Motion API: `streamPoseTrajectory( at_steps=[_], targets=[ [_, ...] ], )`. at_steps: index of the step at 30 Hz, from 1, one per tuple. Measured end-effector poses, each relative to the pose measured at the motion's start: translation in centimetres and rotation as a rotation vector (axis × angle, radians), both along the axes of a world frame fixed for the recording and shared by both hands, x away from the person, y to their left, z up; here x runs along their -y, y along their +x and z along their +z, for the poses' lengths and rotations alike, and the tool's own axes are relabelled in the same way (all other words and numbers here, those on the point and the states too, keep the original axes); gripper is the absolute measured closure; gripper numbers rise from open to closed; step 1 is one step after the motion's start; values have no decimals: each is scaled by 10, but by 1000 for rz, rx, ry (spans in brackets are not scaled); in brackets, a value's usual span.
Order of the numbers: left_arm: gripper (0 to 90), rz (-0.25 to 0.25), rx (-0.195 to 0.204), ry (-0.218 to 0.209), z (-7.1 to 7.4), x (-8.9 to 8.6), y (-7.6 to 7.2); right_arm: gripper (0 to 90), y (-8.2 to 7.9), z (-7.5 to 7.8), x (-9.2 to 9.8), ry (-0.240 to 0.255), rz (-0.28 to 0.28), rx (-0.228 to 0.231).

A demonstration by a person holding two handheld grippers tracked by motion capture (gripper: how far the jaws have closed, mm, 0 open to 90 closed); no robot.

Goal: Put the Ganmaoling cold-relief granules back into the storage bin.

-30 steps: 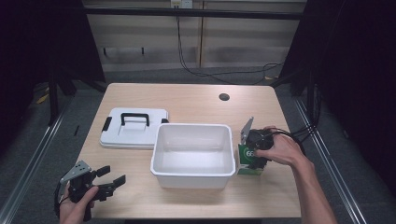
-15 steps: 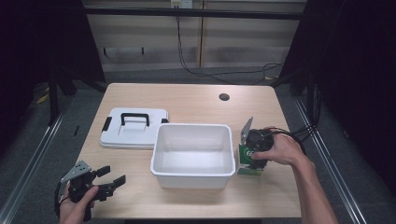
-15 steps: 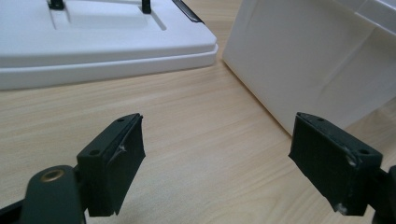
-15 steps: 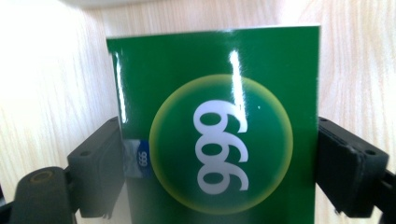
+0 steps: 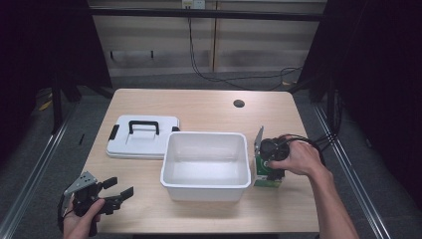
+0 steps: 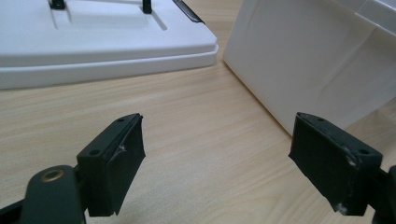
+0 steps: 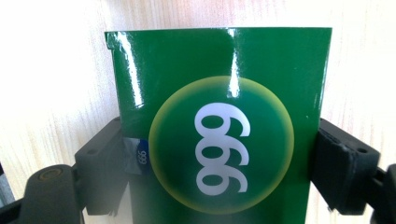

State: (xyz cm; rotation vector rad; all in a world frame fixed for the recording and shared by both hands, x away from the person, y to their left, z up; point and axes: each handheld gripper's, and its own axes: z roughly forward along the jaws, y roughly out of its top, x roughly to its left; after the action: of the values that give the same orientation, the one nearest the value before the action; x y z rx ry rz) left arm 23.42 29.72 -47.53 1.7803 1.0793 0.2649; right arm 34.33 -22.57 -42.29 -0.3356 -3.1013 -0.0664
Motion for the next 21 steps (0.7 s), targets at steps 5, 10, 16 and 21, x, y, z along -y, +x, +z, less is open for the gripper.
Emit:
streamPoseTrajectory(
  at_steps=[5, 10, 16, 21],
  targets=[
    [173, 3, -5, -6, 0, 0, 0, 167, 0, 0, 3, 20, 12, 6],
    [172, 0, -1, 0, 0, 0, 0, 169, -1, 5, 7, 43, -5, 11],
    [173, 1, -1, 0, 0, 0, 0, 168, -2, 11, 8, 60, -11, 27],
    [173, 2, -1, 0, 0, 0, 0, 167, -4, 21, 10, 70, -29, 39]
  ],
)
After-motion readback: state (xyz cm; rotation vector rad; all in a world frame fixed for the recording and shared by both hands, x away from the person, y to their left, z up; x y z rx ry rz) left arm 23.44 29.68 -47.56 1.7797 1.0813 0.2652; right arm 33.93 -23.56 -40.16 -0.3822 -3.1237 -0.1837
